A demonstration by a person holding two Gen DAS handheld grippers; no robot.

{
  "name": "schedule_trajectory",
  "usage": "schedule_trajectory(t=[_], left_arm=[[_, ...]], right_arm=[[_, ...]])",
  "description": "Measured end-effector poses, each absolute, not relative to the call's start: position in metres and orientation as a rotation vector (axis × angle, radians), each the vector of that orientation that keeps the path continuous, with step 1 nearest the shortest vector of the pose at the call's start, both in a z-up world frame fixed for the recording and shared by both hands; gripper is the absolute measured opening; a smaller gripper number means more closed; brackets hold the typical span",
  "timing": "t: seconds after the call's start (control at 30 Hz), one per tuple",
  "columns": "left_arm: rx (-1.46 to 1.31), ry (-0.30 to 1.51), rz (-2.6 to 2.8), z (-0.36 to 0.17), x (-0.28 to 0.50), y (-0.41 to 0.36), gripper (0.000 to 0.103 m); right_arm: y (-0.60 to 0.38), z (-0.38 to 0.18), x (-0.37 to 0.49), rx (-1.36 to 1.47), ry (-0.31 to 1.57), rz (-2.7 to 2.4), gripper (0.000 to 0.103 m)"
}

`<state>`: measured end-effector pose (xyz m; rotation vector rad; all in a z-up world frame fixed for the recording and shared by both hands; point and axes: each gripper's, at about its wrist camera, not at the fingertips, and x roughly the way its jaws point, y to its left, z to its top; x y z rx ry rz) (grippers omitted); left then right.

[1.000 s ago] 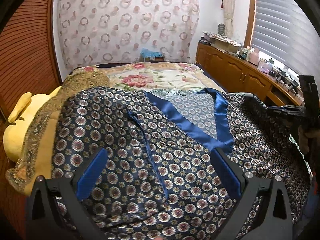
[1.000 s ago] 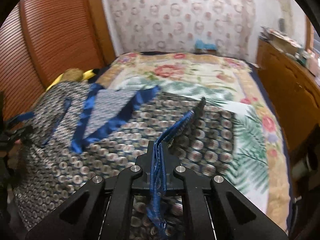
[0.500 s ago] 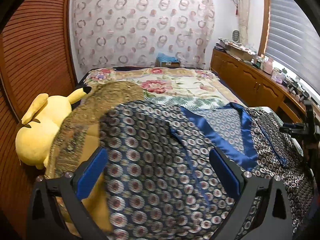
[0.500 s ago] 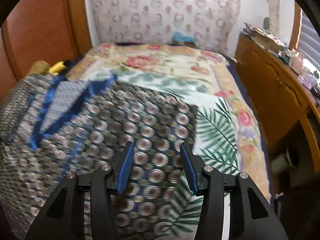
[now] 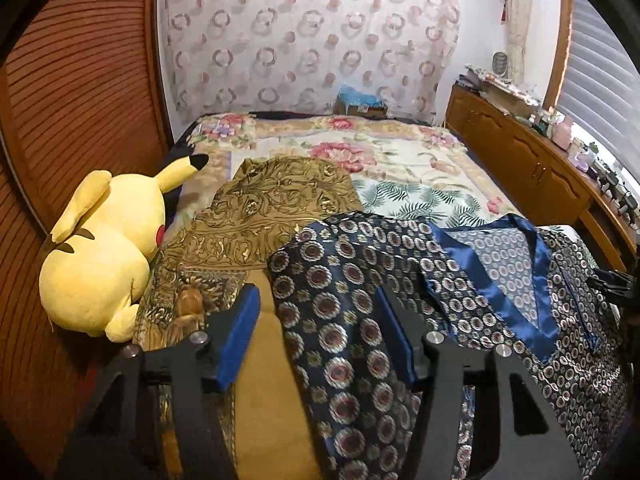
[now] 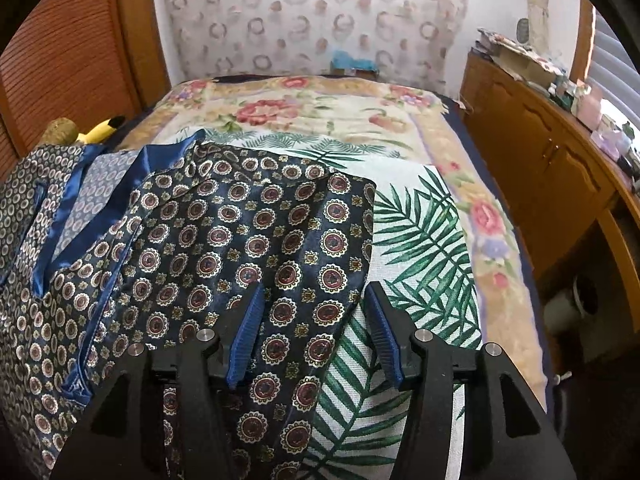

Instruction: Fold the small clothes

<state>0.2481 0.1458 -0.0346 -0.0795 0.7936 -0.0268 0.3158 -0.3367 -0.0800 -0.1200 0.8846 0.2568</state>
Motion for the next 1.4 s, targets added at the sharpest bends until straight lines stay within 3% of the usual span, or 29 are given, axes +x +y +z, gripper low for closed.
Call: schedule_trajectory(t=[0.4, 0.5, 0.67, 0.73, 1.17, 1.23, 1.37, 1.4], left_arm=[[-0.134, 0.884, -0.029, -0.061, 0.268, 0.152, 0.058], [-0.148, 0.874, -0.061, -0.060, 0.265, 0.148, 0.039], [-0.156, 0.860, -0.088, -0.056, 0.261, 0.144, 0.021], [-0.149, 0.857, -0.101, -0.053, 0.261, 0.143, 0.007], [-0.110, 0.741, -0.165, -0.020, 0.234, 0.115, 0.002], [-0.116, 0.734, -0.183, -0.018, 0.229, 0.110, 0.002], [-0.094, 0.716, -0.207, -0.014, 0.214, 0.095, 0.001], [-0.087, 0.707, -0.212, -0.013, 0.208, 0.092, 0.001]], right_arm=[[-0.333, -0.082, 0.317, -0.123, 0.888, 0.262, 0.057], [-0.333, -0.082, 0.317, -0.123, 0.888, 0.262, 0.058], [-0.333, -0.081, 0.317, -0.124, 0.888, 0.260, 0.058], [-0.332, -0.082, 0.317, -0.127, 0.888, 0.255, 0.060], [-0.338, -0.081, 0.352, -0.097, 0.921, 0.253, 0.061], [-0.330, -0.081, 0.353, -0.121, 0.915, 0.270, 0.056], [-0.310, -0.079, 0.347, -0.169, 0.919, 0.363, 0.005], [-0.304, -0.077, 0.341, -0.198, 0.905, 0.370, 0.004]])
